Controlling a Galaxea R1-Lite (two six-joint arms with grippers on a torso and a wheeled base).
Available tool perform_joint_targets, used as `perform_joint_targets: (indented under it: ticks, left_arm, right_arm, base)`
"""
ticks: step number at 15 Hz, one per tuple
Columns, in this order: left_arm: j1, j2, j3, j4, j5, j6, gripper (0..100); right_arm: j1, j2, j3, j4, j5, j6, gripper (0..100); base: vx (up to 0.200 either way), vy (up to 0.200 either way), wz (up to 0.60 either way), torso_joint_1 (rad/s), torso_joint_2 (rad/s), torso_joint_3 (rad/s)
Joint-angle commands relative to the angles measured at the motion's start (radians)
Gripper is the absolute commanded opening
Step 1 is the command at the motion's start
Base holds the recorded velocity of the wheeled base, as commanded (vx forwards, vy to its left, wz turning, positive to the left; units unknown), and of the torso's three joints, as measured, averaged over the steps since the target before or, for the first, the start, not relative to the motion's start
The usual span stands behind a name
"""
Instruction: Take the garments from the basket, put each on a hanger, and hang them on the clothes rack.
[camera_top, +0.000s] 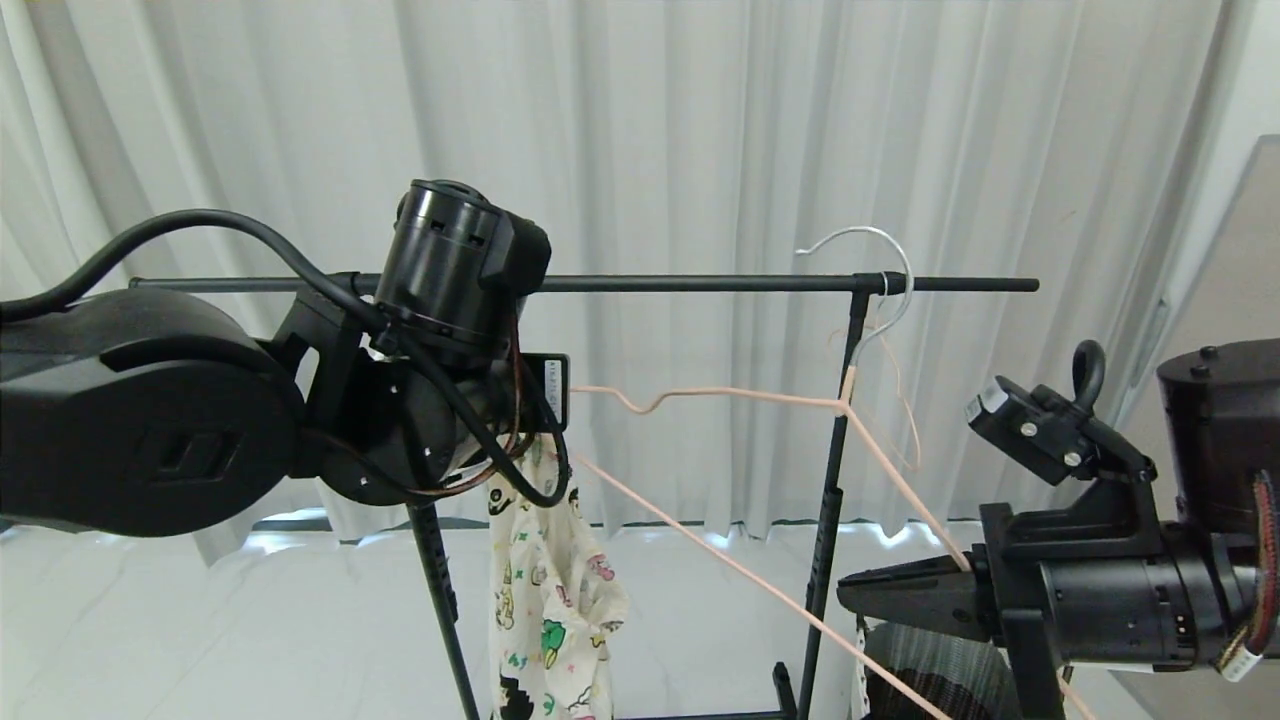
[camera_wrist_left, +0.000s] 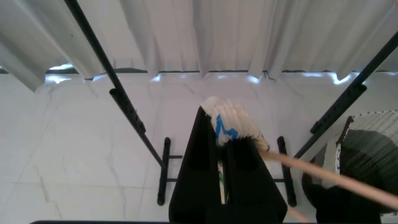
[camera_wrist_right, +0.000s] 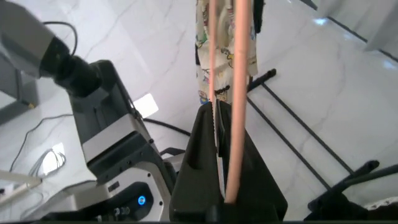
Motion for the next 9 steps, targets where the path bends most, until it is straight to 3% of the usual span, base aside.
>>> perform_joint_targets:
  ticks: [1, 6, 9]
  left_arm:
    - [0.000, 0.004, -0.004, -0.001, 0.000, -0.002, 0]
    - [-0.006, 0.010, -0.008, -0.001, 0.000, -0.006, 0]
    - [-0.009, 0.004, -0.018, -0.001, 0.001, -0.005, 0]
  right_arm:
    - [0.015, 0.024, -0.001, -0.003, -0.006, 0.014, 0]
    - [0.055, 0.064, -0.007, -0.018, -0.032, 0.026, 0]
    - [0.055, 0.135, -0.020, -0.088, -0.138, 0.038, 0]
  base:
    - [0.000, 0.000, 0.00, 0.000, 0.00, 0.000]
    - [0.000, 0.000, 0.00, 0.000, 0.00, 0.000]
    - [0.000, 0.000, 0.00, 0.000, 0.00, 0.000]
